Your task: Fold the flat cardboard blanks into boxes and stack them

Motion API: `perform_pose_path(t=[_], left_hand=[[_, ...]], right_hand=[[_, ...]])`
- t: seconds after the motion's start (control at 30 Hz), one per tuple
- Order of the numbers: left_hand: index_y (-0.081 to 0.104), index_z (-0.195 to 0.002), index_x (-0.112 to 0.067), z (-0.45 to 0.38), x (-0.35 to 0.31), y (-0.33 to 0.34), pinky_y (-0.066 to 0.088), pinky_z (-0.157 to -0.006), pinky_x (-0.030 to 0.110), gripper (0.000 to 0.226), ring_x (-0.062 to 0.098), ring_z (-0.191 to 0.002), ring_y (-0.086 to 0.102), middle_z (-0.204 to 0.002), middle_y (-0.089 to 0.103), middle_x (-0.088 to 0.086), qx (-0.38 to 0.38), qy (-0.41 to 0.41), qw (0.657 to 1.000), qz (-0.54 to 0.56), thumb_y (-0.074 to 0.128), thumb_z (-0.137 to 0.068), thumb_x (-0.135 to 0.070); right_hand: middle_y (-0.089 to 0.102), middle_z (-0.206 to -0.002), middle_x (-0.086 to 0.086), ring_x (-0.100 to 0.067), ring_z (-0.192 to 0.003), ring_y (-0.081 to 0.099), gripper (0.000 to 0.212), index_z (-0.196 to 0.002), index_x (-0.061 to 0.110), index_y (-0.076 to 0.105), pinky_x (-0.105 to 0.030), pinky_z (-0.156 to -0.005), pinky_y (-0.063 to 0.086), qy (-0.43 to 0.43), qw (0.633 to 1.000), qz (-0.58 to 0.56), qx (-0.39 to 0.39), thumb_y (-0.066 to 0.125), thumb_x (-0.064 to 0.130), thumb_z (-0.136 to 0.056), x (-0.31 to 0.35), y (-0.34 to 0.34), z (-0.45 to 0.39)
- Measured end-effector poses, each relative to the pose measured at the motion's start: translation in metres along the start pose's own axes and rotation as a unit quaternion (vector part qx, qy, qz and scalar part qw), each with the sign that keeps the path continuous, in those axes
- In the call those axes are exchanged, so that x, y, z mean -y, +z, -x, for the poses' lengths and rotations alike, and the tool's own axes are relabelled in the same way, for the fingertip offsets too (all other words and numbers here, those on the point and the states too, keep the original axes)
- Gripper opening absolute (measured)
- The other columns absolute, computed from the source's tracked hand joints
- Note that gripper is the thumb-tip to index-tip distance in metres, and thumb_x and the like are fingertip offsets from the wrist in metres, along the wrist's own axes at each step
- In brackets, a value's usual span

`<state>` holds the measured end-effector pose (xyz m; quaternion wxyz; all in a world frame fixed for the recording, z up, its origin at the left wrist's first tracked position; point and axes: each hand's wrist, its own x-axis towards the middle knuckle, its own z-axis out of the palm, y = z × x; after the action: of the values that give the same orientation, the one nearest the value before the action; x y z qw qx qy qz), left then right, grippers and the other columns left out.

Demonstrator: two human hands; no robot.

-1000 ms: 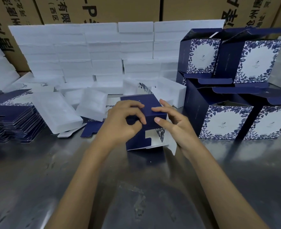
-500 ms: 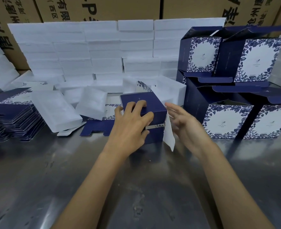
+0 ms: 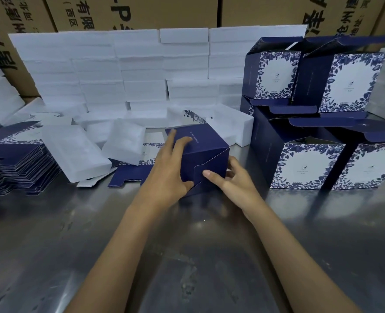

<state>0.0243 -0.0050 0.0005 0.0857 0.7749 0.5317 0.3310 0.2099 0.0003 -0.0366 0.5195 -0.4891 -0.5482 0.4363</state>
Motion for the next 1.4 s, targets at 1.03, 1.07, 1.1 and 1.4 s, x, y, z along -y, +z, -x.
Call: perform_pose_path(t=[1.03, 1.07, 1.1, 1.4], left_hand=[[0.049, -0.126, -0.043, 0.001, -0.013, -0.005, 0.036, -0.105, 0.029, 0.045, -0.009, -0.136, 0.031, -0.136, 0.037, -0.038, -0.030, -0.038, 0.977, 0.210, 0.069, -0.087, -0.051], [0.051, -0.125, -0.043, 0.000, -0.014, -0.006, 0.042, -0.103, 0.027, 0.036, -0.013, -0.126, 0.040, -0.132, 0.042, -0.037, -0.061, -0.060, 0.964, 0.254, 0.063, -0.091, -0.050], [0.051, -0.124, -0.041, -0.002, -0.015, -0.007, 0.048, -0.098, 0.026, 0.031, -0.011, -0.116, 0.049, -0.132, 0.046, -0.029, -0.099, -0.088, 0.948, 0.289, 0.059, -0.095, -0.047], [0.043, -0.144, -0.027, -0.007, -0.001, -0.008, 0.052, -0.101, 0.045, 0.081, 0.026, -0.122, 0.059, -0.136, 0.058, 0.001, 0.002, -0.362, 0.786, 0.500, 0.068, -0.079, -0.067]], right_hand=[[0.076, -0.104, 0.017, 0.000, -0.096, 0.071, 0.050, -0.115, 0.034, 0.067, -0.026, -0.083, 0.052, 0.019, 0.996, -0.073, -0.057, 0.077, 0.057, -0.072, 0.008, 0.000, -0.001], [0.076, -0.108, 0.017, -0.001, -0.100, 0.071, 0.056, -0.118, 0.035, 0.067, -0.028, -0.087, 0.052, 0.026, 0.993, -0.098, -0.053, 0.074, 0.065, -0.071, 0.012, -0.002, 0.000], [0.075, -0.109, 0.018, 0.000, -0.101, 0.071, 0.058, -0.117, 0.036, 0.067, -0.029, -0.089, 0.052, 0.029, 0.992, -0.111, -0.058, 0.071, 0.071, -0.071, 0.015, -0.004, 0.001], [0.074, -0.106, 0.007, -0.012, -0.091, 0.069, 0.029, -0.093, 0.029, 0.076, -0.039, -0.083, 0.059, 0.101, 0.984, -0.103, -0.106, 0.067, 0.052, -0.078, 0.025, -0.012, 0.002]])
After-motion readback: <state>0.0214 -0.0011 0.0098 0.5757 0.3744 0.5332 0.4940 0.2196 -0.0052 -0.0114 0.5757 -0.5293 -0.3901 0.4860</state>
